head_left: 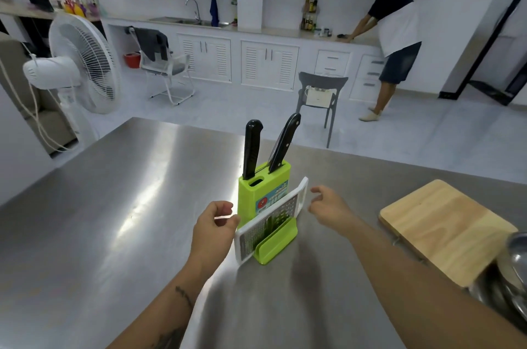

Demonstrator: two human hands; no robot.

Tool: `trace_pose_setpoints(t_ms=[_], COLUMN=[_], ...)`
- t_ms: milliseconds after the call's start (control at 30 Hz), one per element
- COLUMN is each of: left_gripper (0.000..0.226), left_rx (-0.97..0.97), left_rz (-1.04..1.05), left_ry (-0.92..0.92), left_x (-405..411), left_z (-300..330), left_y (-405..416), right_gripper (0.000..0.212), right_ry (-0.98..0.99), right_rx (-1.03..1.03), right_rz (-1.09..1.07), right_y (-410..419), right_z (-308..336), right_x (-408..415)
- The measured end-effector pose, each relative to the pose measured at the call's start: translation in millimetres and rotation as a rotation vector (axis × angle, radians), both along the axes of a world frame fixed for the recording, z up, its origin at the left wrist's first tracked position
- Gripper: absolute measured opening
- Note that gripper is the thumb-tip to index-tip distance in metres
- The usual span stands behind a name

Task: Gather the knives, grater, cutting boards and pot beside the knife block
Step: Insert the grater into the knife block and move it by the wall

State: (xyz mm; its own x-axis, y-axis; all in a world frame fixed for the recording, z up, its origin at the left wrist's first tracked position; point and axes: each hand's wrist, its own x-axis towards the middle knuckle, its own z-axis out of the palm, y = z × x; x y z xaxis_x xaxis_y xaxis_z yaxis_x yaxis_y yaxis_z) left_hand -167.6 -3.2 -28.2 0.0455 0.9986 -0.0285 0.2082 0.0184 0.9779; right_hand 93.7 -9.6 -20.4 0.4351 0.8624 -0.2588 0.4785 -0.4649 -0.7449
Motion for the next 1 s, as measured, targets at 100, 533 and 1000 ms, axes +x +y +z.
trace_pose_setpoints(t_ms=[100,533,1000], left_gripper=[0.035,0.068,0.06], left_rx=[-0.034,-0.034,0.062], left_rz=[-0.047,-0.07,0.009], left_ry=[0.014,0.069,0.094], left_x=[7.7,35.0,29.0], left_z=[4.9,17.4,26.6], left_y=[7.5,16.8,17.2], right_gripper=[0.051,0.078,0.058], right_ry=[-0.001,0.025,0.283], right_rx=[0.048,0.201,0.232], right_rz=[0.011,0.338,0.494], right_y=[2.9,40.6,70.9], right_z=[12.5,43.0,31.7], right_x=[-1.6,-26.4,-34.4])
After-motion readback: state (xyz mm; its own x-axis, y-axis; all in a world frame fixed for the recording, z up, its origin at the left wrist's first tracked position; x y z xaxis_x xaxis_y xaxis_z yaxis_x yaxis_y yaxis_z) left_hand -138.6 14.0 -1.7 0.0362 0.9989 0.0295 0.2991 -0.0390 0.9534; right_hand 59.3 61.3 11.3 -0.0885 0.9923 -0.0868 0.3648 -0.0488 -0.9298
